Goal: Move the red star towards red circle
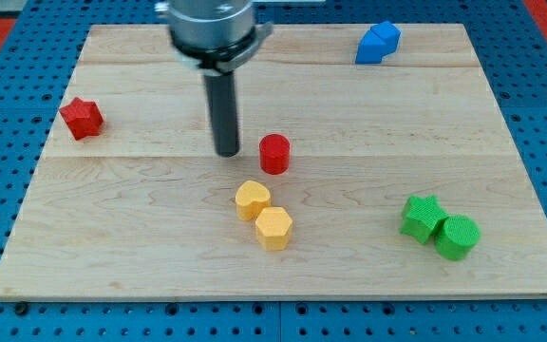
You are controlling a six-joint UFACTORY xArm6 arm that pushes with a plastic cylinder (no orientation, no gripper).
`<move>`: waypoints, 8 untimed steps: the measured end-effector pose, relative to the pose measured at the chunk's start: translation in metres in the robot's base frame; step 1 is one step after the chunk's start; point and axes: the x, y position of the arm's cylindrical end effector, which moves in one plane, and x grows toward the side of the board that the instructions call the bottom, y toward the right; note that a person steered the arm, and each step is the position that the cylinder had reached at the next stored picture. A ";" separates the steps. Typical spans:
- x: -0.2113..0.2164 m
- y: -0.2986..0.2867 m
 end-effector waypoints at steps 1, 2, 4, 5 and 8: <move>0.027 0.083; -0.008 0.099; -0.006 0.109; 0.009 -0.007; -0.081 -0.185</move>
